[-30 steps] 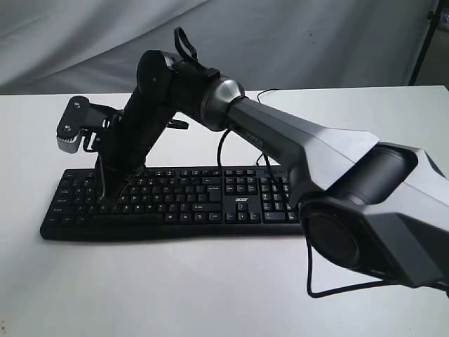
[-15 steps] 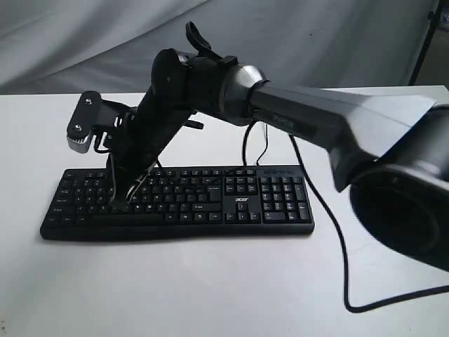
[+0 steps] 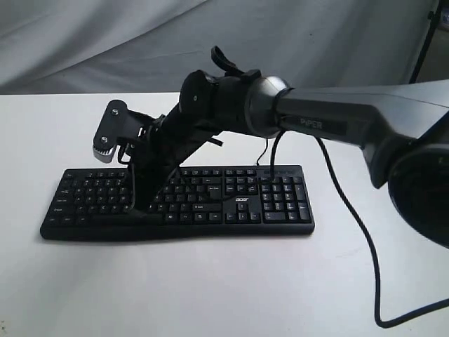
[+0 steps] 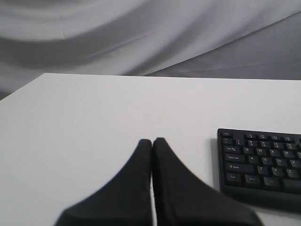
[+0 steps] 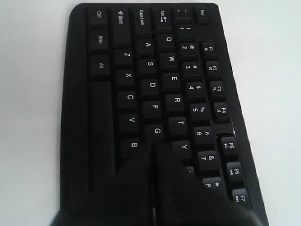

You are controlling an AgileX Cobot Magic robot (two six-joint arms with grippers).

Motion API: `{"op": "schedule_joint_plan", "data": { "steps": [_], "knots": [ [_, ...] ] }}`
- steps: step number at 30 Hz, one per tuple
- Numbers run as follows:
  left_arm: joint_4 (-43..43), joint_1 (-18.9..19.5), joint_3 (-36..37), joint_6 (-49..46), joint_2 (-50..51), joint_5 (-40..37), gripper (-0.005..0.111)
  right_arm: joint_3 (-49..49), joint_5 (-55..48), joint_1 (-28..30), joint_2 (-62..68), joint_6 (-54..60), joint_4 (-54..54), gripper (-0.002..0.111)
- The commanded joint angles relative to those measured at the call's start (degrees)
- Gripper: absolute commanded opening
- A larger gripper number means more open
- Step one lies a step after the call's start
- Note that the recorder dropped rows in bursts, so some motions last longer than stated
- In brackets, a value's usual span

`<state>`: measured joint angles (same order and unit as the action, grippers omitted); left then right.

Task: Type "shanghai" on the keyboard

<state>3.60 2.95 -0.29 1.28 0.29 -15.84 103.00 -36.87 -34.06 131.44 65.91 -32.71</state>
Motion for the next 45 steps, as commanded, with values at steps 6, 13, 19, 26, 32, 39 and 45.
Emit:
{"op": "schedule_joint_plan", "data": {
  "steps": [6, 13, 19, 26, 32, 39, 45],
  "knots": [
    [-0.04, 0.14, 0.29, 0.10, -0.29, 0.60, 0.001, -0.24, 1.60, 0.69, 1.41, 3.05, -3.89, 0.000],
    [-0.04, 0.14, 0.29, 0.10, -0.29, 0.60, 0.001, -0.24, 3.02, 0.69, 2.30, 3.05, -4.56, 0.000],
    [-0.04, 0.14, 0.29, 0.10, -0.29, 0.60, 0.001, -0.24, 3.57, 0.69, 2.30, 3.05, -4.70, 0.000],
    [-0.04, 0.14, 0.29, 0.10, -0.29, 0.60, 0.001, -0.24, 5.16, 0.58, 3.47, 3.05, -5.39, 0.000],
    [-0.04, 0.14, 0.29, 0.10, -0.29, 0.60, 0.001, -0.24, 5.55, 0.46, 3.86, 3.05, -5.39, 0.000],
    [-0.04, 0.14, 0.29, 0.10, -0.29, 0.60, 0.001, -0.24, 7.00, 0.15, 4.31, 3.05, -5.96, 0.000],
    [-0.04, 0.14, 0.29, 0.10, -0.29, 0.60, 0.001, -0.24, 7.34, 0.01, 4.47, 3.20, -5.96, 0.000]
  ]
}}
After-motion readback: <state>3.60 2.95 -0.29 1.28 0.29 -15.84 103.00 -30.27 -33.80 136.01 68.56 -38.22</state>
